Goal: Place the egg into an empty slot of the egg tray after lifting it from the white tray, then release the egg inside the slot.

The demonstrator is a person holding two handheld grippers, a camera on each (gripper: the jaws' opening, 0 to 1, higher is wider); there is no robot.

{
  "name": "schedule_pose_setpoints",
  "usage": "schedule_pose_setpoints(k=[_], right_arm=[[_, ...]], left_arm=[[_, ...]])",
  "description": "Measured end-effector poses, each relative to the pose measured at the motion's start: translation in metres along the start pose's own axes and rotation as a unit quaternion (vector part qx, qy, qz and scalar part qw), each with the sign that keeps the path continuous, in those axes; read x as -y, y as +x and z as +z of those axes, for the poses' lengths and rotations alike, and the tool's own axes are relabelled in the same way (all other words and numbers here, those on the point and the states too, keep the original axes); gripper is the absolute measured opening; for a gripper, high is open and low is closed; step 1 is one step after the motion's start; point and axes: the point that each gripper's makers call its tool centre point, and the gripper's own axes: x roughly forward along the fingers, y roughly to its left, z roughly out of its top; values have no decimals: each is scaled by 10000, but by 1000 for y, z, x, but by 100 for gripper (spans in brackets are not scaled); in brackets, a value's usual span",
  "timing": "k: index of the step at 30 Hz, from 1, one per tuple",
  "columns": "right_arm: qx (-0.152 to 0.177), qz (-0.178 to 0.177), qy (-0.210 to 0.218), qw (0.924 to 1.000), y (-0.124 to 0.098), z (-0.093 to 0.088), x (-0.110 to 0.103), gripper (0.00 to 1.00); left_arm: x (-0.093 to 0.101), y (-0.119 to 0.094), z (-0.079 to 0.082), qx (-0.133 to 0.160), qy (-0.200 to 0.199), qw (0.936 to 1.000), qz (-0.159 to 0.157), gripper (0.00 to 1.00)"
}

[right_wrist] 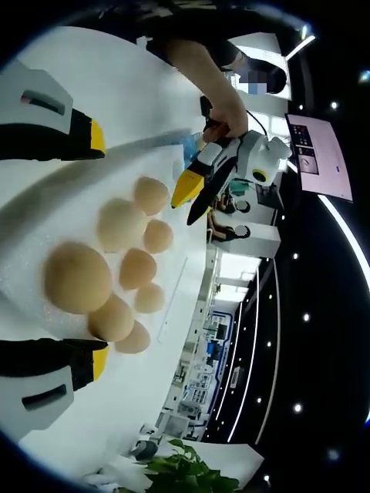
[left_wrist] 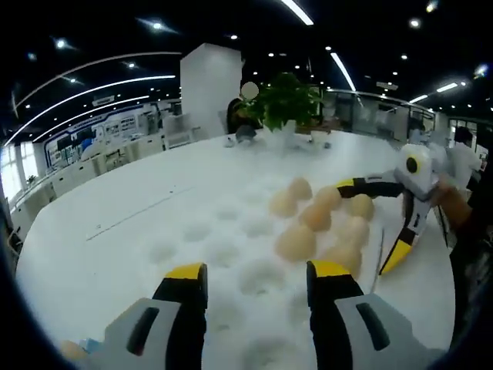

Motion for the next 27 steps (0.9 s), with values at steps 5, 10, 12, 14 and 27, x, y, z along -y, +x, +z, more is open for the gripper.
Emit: schedule_pose_setpoints(k=[5, 10, 12, 14, 27], right_arm=[[-19, 6, -10, 10000, 0, -1, 1, 100], [-23, 5, -9, 10000, 1, -1, 1, 100], [-27, 2, -19, 10000, 1, -1, 1, 100], [-30, 2, -29, 10000, 1, -1, 1, 100], [-15, 4, -50, 10000, 2, -2, 2, 100]], left_arm=[[11, 10, 6, 44, 46, 9998, -167, 51], [11, 14, 11, 103, -7, 9997, -216, 51], [15, 18, 12, 92, 24, 9996, -256, 51], [18, 19, 14, 106, 56, 9995, -297, 48], [25, 29, 16, -311, 293, 9943, -974, 41]])
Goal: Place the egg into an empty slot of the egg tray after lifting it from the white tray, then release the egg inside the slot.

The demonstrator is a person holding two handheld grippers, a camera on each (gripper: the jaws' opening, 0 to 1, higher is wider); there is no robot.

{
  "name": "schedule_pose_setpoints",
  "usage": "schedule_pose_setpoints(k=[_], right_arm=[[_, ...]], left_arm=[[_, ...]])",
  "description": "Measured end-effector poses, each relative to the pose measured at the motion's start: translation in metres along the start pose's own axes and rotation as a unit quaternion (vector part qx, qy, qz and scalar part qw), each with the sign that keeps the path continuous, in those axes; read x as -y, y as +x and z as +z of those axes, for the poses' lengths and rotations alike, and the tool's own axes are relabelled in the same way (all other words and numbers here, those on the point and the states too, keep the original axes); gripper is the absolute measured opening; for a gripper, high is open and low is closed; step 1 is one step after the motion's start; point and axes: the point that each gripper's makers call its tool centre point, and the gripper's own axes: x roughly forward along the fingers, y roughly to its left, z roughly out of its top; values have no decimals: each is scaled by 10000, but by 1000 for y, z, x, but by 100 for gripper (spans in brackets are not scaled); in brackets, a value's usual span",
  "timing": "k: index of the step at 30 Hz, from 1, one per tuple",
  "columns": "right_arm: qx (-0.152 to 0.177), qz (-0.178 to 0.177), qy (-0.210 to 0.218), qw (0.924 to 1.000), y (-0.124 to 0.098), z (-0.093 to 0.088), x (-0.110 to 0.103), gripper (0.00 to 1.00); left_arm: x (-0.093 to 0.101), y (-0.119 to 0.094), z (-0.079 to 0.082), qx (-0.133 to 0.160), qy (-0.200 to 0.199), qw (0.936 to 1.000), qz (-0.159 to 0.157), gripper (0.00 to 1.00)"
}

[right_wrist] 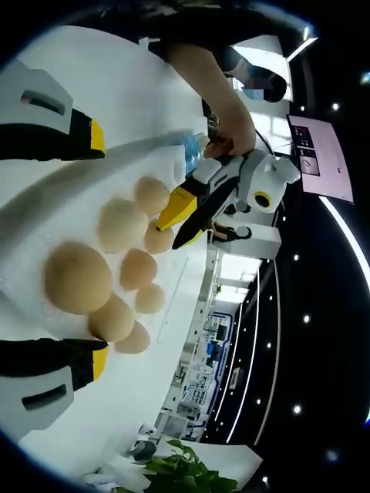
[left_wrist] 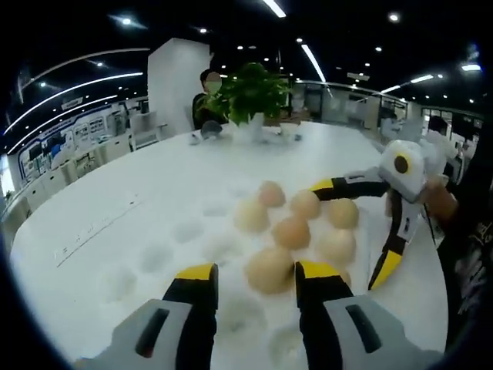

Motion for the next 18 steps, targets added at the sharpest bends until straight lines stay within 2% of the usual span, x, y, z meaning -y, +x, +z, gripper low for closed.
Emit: schedule_pose_setpoints(k=[3, 6, 9, 12, 18], right_arm=[[14, -5, 1, 10000, 0, 0, 0, 100], [19, -6, -3, 10000, 0, 0, 0, 100], [30, -3, 7, 10000, 0, 0, 1, 100], [49, -5, 16, 10000, 0, 0, 0, 100], [62, -9, 3, 10000, 0, 0, -1, 100]], left_arm=[[2, 7, -1, -217, 153, 9991, -338, 39], [3, 12, 2, -234, 315, 9979, -516, 38], [9, 14, 2, -230, 463, 9956, -786, 33], [12, 17, 1, -205, 315, 9946, -965, 26], [8, 23, 3, 13, -30, 9956, -938, 28]])
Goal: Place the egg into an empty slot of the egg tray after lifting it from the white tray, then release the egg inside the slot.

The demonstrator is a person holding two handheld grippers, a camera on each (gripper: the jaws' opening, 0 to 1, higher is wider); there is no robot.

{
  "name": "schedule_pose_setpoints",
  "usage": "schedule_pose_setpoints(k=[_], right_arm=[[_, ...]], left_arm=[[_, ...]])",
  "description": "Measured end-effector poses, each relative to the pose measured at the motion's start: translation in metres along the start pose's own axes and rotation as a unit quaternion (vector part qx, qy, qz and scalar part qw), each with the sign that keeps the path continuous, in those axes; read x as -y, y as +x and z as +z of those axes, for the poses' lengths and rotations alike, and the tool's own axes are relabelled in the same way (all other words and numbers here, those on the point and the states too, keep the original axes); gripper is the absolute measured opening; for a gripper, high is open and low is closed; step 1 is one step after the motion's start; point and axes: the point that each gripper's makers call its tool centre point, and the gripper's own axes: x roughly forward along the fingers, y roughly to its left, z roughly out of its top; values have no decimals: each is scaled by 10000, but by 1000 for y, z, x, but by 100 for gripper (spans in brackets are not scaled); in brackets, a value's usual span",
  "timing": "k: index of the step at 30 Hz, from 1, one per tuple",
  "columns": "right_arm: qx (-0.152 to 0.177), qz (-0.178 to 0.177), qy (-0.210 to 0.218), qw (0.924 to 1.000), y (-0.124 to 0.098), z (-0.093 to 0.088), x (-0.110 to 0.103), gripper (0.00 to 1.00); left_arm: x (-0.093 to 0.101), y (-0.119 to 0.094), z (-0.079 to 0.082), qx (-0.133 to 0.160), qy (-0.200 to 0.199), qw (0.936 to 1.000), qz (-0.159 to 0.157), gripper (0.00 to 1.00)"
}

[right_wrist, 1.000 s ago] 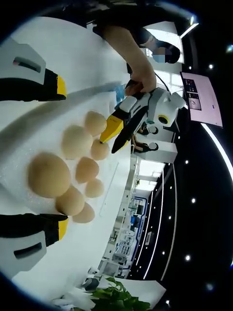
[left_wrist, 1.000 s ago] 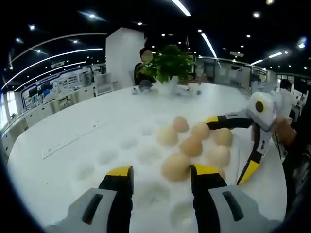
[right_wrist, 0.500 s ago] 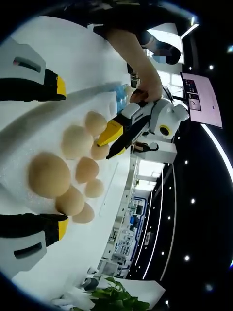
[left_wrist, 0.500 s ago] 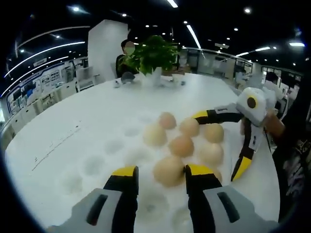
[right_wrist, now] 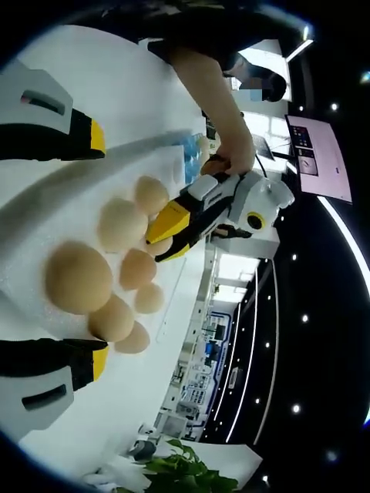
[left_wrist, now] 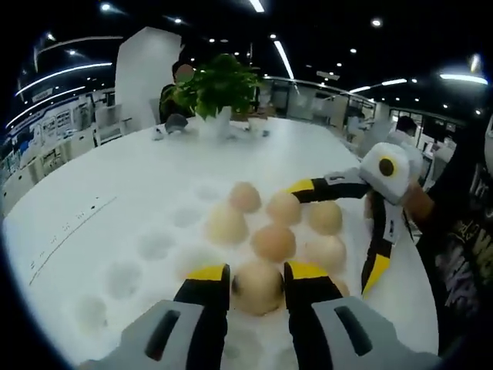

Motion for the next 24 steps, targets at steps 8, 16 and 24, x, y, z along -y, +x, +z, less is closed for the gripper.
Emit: schedule_pose_setpoints(k=[8, 16, 24], right_arm=[[-6, -3, -28, 10000, 0, -1, 0, 100], [-16, -8, -31, 10000, 0, 0, -1, 100], [-40, -15, -64, 10000, 0, 0, -2, 100]], left_arm=[[4, 3, 2, 121, -37, 9999, 80, 27], [5, 2, 3, 42, 115, 9998, 187, 26], [5, -5, 10, 242, 21, 9992, 325, 26]])
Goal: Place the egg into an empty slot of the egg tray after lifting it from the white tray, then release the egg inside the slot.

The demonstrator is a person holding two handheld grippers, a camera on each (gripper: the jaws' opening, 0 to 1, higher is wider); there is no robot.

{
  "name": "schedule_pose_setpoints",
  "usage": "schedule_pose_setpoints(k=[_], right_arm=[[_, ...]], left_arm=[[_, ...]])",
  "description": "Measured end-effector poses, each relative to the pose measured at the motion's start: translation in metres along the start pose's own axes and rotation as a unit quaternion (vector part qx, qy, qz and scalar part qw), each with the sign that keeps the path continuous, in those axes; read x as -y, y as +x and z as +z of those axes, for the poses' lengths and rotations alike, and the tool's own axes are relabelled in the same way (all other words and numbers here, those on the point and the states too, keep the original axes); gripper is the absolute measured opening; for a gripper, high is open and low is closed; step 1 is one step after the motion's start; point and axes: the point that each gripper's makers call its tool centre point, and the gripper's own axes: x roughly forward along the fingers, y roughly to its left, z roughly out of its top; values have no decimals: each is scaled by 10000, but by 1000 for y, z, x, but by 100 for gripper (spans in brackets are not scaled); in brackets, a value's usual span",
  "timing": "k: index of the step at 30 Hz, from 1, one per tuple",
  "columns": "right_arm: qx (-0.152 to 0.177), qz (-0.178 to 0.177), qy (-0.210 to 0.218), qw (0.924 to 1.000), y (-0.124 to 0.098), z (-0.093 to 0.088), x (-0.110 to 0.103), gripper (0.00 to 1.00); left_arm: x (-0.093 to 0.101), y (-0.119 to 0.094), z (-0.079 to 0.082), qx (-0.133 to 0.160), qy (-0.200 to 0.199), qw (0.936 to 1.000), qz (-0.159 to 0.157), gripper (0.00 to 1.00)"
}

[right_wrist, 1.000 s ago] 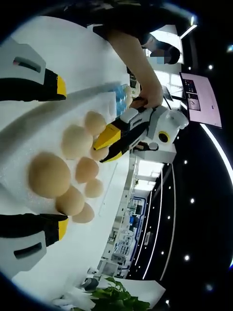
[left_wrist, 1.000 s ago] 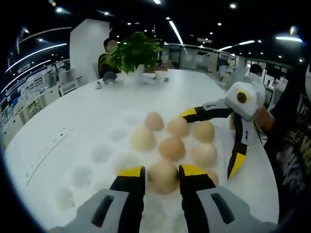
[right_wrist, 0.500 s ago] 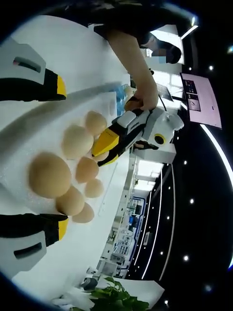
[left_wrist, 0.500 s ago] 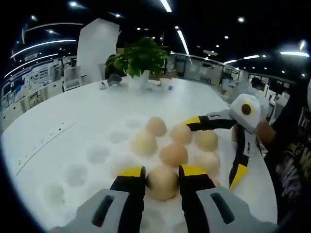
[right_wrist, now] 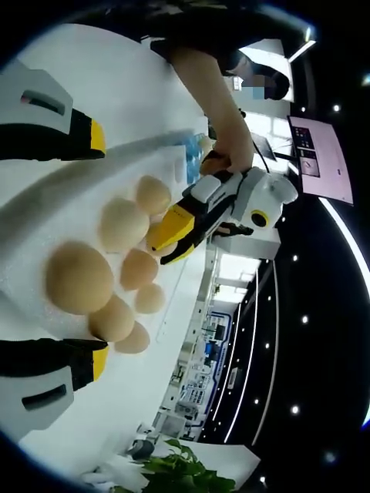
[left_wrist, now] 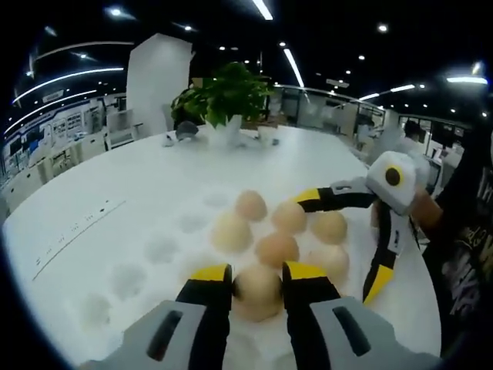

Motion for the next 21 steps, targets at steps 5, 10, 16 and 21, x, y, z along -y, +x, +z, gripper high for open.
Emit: schedule_pose_setpoints(k=[5, 10, 16, 21], right_arm=[[-8, -11, -9, 10000, 0, 0, 1, 100], [-3, -15, -8, 10000, 0, 0, 0, 100], [12, -20, -5, 10000, 0, 0, 0, 100], [14, -26, -11, 10000, -1, 0, 0, 100]], left_arm=[[-2, -5, 4, 124, -95, 9999, 62, 25], [-5, -15, 11, 309, -155, 9992, 198, 25], [-11, -27, 14, 427, -190, 9982, 378, 25], [-16, -38, 12, 474, -237, 9971, 552, 25]])
